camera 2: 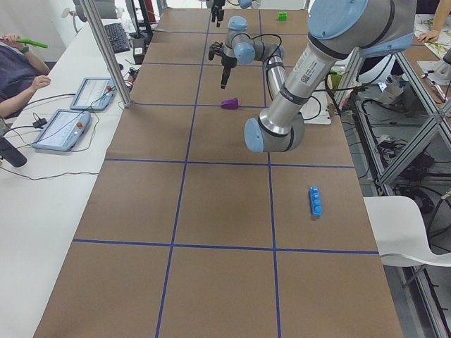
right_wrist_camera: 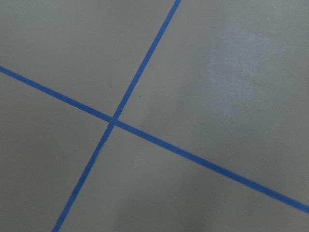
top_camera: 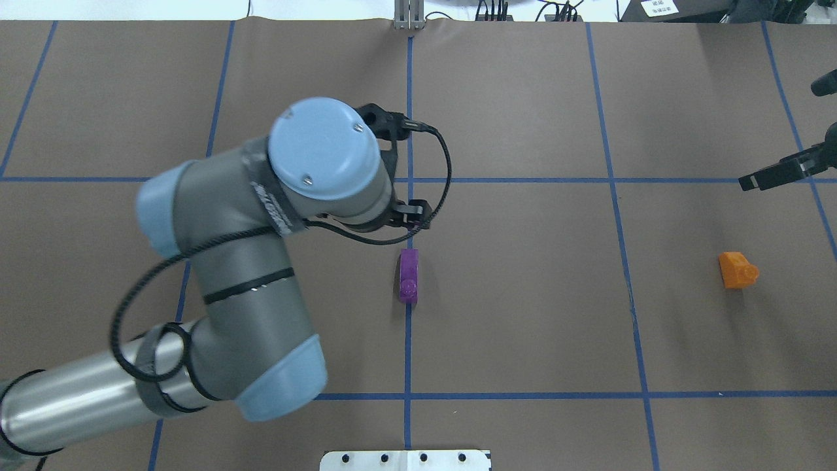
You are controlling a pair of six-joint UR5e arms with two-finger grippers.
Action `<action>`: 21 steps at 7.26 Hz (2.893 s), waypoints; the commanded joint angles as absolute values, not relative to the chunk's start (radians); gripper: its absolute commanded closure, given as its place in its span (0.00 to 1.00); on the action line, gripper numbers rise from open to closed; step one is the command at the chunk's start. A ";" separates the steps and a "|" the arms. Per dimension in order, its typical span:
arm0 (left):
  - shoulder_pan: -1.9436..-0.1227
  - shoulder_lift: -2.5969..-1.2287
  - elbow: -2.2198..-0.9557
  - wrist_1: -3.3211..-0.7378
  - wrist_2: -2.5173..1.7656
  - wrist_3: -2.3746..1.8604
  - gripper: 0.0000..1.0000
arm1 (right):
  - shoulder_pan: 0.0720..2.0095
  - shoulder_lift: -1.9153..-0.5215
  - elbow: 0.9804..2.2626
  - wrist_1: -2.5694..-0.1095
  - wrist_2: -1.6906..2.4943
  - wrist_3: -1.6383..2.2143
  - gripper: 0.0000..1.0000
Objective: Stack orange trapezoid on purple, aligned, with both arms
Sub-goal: 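Open the left gripper and withdraw it while the right gripper approaches the orange block, then grasp the orange trapezoid block with the right gripper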
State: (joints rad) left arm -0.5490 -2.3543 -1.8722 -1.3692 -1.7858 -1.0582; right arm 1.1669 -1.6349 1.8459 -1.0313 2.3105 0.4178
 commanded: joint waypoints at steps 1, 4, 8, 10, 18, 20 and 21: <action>-0.710 -2.132 -2.059 -1.345 -1.946 -0.817 0.02 | 1.092 -1.750 1.858 -0.845 2.300 0.576 0.00; -0.914 -1.909 -2.112 -1.353 -1.956 -0.422 0.02 | 1.060 -1.850 1.859 -0.824 2.180 0.639 0.02; -1.098 -1.691 -2.106 -1.429 -2.098 -0.146 0.01 | 0.890 -1.858 1.850 -0.822 1.952 0.940 0.07; -1.100 -1.605 -2.085 -1.579 -2.098 -0.161 0.00 | 0.836 -1.861 1.841 -0.821 1.893 0.957 0.07; -1.097 -1.611 -2.086 -1.582 -2.095 -0.190 0.00 | 0.793 -1.853 1.741 -0.683 1.876 0.940 0.70; -1.098 -1.605 -2.083 -1.582 -2.097 -0.213 0.00 | 0.793 -1.848 1.750 -0.684 1.881 0.931 1.00; -1.098 -1.600 -2.074 -1.582 -2.091 -0.206 0.00 | 0.796 -1.848 1.784 -0.695 1.899 0.928 1.00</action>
State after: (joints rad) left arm -1.0980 -1.6055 -2.0820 -1.5815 -2.0954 -0.2076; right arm 0.7939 -1.8500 1.7554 -0.6860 1.8843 0.9328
